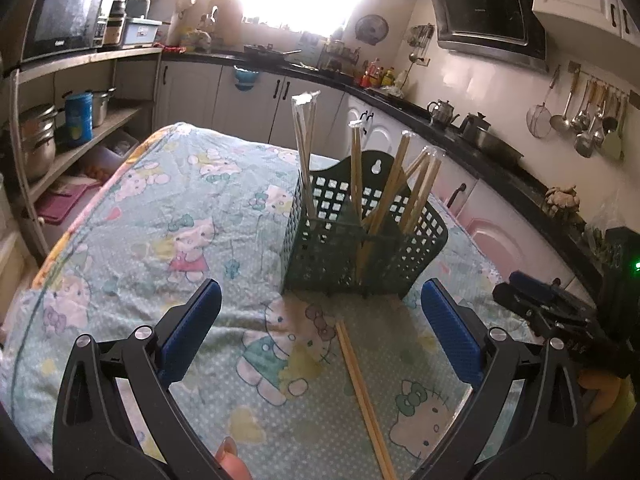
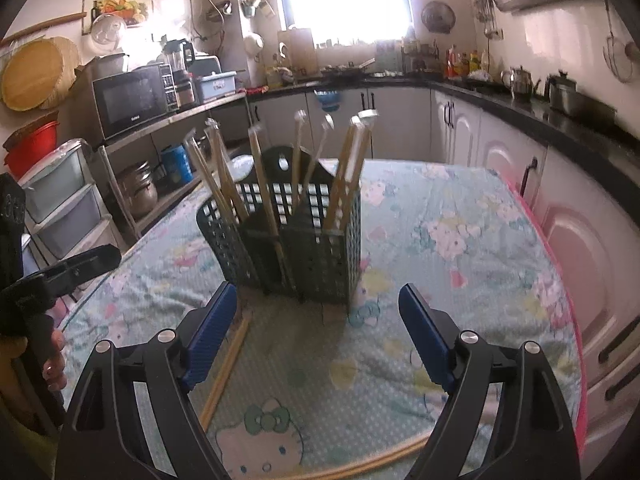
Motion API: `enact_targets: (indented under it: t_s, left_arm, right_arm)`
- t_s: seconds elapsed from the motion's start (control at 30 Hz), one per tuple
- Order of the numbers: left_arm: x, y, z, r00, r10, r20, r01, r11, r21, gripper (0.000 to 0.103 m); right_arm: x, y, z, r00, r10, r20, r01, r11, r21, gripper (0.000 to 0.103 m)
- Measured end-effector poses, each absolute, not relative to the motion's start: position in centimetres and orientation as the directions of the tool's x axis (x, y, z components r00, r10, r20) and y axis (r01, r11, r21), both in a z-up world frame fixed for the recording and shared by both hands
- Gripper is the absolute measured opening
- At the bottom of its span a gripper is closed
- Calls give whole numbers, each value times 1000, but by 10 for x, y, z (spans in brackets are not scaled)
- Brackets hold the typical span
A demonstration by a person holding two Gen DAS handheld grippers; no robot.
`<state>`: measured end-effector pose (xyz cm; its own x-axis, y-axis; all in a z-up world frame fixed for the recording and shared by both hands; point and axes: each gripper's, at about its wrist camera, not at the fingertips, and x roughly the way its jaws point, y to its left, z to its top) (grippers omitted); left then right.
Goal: Organize utensils
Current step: 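Withdraw both open tools from the caddy toward the loose chopsticks on the cloth, then close the left tool on a chopstick while the right tool closes on chopsticks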
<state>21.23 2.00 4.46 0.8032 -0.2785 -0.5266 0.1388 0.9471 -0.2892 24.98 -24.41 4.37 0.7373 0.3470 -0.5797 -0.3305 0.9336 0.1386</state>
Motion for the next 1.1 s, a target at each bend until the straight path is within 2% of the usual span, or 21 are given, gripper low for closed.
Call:
enact_targets:
  t_s: [0.27,0.73,1.1]
  left_arm:
    - [210,-2,27,766,-303,-567,166,945,-281,92]
    - [207,-41,4,710,-348,-612,233,937,-262,92]
    - [222,-66,-30,609,-381,-695,279,924,-262,91]
  right_arm:
    - [242,-263,17,710,316,-629,-281,947,158,81]
    - [220,-301,4,710,272,-649,-210,962,174,81]
    - [206,-317,-19,667,265,-696,-174,964,201,81]
